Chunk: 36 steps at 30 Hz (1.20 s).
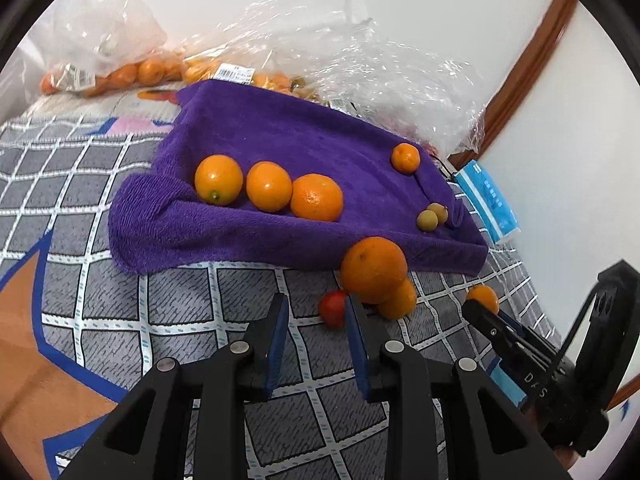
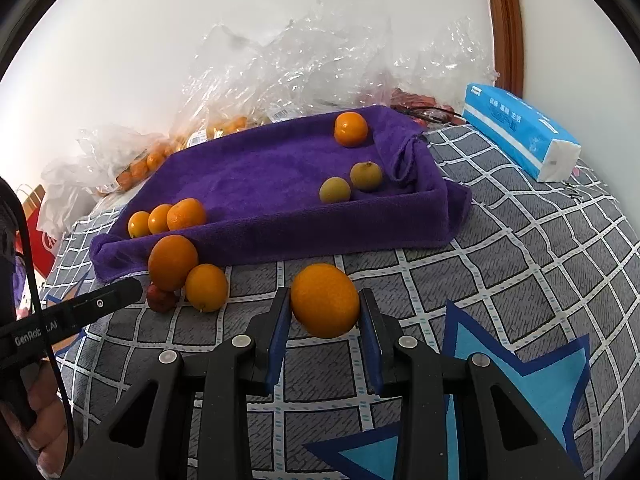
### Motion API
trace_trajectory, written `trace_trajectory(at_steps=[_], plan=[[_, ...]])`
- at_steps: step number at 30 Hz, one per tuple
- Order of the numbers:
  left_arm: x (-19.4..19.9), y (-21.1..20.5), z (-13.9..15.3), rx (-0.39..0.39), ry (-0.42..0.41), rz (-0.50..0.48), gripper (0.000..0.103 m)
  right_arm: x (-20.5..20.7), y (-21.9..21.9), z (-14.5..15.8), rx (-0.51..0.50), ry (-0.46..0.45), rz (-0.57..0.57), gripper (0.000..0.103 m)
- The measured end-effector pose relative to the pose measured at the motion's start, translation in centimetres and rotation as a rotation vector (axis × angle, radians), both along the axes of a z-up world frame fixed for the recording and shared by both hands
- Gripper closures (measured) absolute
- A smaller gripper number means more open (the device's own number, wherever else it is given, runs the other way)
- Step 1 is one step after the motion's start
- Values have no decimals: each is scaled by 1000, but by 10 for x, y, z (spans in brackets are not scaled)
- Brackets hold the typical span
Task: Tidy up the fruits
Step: 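Close the left gripper on the red tomato while the right gripper holds the orange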
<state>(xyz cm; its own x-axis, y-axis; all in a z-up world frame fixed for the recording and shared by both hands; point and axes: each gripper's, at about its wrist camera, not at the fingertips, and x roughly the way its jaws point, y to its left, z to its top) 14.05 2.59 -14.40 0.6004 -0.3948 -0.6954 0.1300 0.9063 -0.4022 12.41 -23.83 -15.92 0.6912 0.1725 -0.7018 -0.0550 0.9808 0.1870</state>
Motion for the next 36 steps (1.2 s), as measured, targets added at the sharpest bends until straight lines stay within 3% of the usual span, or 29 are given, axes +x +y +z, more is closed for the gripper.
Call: trace_trajectory(at_steps=[9,16,19,28,33,36], plan=[[-2,4,-2,-21,-12,13,57,-9,6,7,-11,-37,35,70],[-5,-10,-2,4,-16,-54,58,-19,0,10,-16,-53,28,70],[-1,-25,-5,104,14,-53,59,-22,-6,12,-9,-57,24,70],[9,-43,-6,165,18,-45,65,-30,-19,11,54,-50,24,70],[4,-56,-7,266,-25,-66,70,-34,-21,11,68,-50,26,70],[4,-51,-7,242,-16,-64,70,-37,-22,10,69,-47,22,70]])
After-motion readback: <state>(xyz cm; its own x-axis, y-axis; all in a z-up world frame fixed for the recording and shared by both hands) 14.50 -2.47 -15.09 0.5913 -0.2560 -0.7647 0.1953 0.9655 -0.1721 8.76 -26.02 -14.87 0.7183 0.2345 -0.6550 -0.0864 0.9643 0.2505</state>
